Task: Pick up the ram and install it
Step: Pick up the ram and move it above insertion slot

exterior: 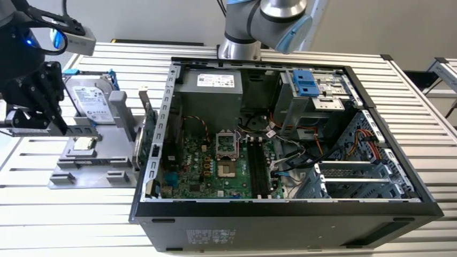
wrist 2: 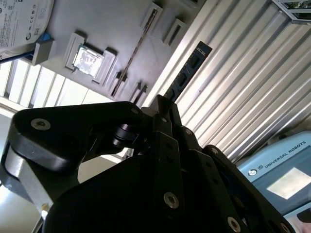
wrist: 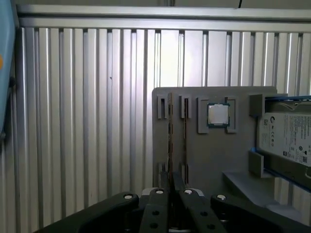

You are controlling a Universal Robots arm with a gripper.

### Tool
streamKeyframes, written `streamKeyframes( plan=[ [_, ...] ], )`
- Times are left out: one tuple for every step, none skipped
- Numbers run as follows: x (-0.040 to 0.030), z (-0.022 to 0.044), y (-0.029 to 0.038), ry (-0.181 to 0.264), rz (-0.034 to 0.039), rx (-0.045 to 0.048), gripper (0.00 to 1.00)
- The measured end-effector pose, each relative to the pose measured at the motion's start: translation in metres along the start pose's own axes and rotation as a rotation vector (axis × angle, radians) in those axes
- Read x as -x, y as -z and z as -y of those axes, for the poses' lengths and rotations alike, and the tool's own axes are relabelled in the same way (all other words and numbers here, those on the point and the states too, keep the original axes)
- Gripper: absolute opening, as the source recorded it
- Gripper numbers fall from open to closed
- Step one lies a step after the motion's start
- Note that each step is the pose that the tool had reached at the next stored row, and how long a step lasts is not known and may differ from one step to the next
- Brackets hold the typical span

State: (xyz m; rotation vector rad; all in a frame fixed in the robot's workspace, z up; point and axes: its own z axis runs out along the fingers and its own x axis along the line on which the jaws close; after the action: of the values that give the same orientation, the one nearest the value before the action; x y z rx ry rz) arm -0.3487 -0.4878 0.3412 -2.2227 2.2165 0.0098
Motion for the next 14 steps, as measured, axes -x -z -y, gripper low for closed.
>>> streamKeyframes(
  plan=[
    [0.0,0.0,0.001,0.0,0.0001,-0.0001,0.0],
    [0.0,0.0,0.0022,0.0,0.0,0.0,0.0],
    [0.0,0.0,0.0034,0.0,0.0001,0.0,0.0],
    [0.0001,0.0,0.0045,0.0,0.0001,0.0,0.0],
    [0.0001,0.0,0.0057,0.0,0.0001,-0.0001,0.0],
    [0.0001,0.0,0.0069,0.0,0.0,0.0,0.0],
    [0.0001,0.0,0.0081,0.0,0.0,-0.0001,0.0],
    [0.0001,0.0,0.0092,0.0,0.0001,-0.0001,0.0],
    [0.0001,0.0,0.0106,0.0,0.0001,0.0,0.0],
    [0.0001,0.0,0.0118,0.0,0.0001,-0.0001,0.0],
    [0.0001,0.0,0.0129,0.0,0.0,0.0,0.0],
    [0.0001,0.0,0.0141,0.0,0.0,0.0,0.0],
    [0.0001,0.0,0.0153,0.0,0.0,0.0,0.0],
    [0.0001,0.0,0.0163,0.0,0.0001,0.0,0.0]
  ],
)
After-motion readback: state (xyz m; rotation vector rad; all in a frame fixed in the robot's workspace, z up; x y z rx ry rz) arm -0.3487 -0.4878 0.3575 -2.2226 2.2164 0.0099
